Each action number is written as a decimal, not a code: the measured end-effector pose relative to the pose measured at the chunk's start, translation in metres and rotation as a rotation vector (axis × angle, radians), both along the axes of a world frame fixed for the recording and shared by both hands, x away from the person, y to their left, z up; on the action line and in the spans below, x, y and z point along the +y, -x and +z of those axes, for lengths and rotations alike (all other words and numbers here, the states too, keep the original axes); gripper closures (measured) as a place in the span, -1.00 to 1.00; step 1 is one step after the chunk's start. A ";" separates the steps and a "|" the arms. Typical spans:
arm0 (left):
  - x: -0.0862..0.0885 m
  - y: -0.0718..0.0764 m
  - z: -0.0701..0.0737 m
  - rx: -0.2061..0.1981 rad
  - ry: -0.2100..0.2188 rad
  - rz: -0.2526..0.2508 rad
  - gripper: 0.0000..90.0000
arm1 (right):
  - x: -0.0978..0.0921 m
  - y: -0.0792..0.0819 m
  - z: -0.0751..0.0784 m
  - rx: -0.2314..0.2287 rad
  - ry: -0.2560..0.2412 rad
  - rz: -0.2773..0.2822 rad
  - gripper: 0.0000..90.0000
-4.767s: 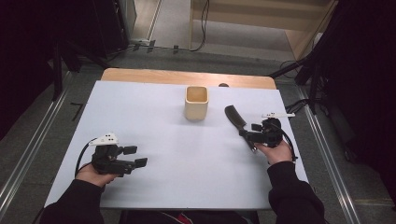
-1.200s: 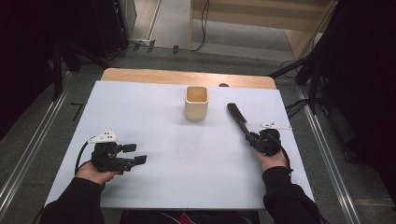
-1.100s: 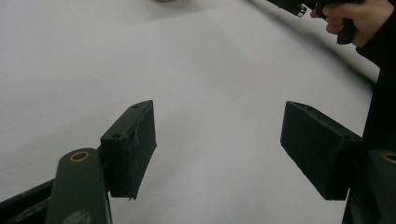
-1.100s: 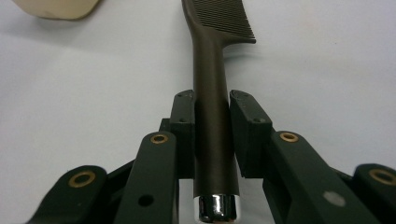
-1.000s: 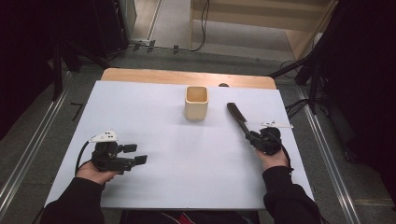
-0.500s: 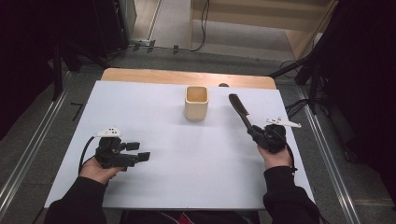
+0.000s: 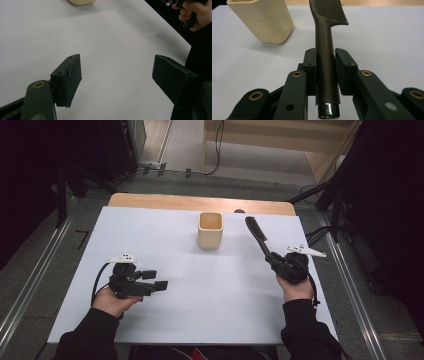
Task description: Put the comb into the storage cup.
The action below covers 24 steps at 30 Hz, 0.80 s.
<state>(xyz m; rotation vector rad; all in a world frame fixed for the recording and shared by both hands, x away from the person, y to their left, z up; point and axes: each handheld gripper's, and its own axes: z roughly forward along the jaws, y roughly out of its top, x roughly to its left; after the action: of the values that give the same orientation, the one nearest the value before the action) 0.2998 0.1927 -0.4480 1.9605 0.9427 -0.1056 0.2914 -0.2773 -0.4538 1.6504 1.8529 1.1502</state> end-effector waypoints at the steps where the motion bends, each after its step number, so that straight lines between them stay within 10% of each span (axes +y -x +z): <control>1: -0.002 0.000 0.001 -0.003 -0.007 -0.007 -0.46 | 0.001 0.001 0.001 -0.009 0.005 0.005 0.57; 24: -0.051 -0.023 0.024 -0.023 -0.034 -0.066 -0.45 | 0.048 0.029 -0.008 -0.075 0.025 -0.042 0.57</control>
<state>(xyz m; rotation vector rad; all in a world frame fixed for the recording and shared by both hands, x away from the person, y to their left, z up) 0.3230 0.1417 -0.4245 2.0208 0.8700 -0.1051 0.2621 -0.2295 -0.4622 1.6021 1.7714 1.1514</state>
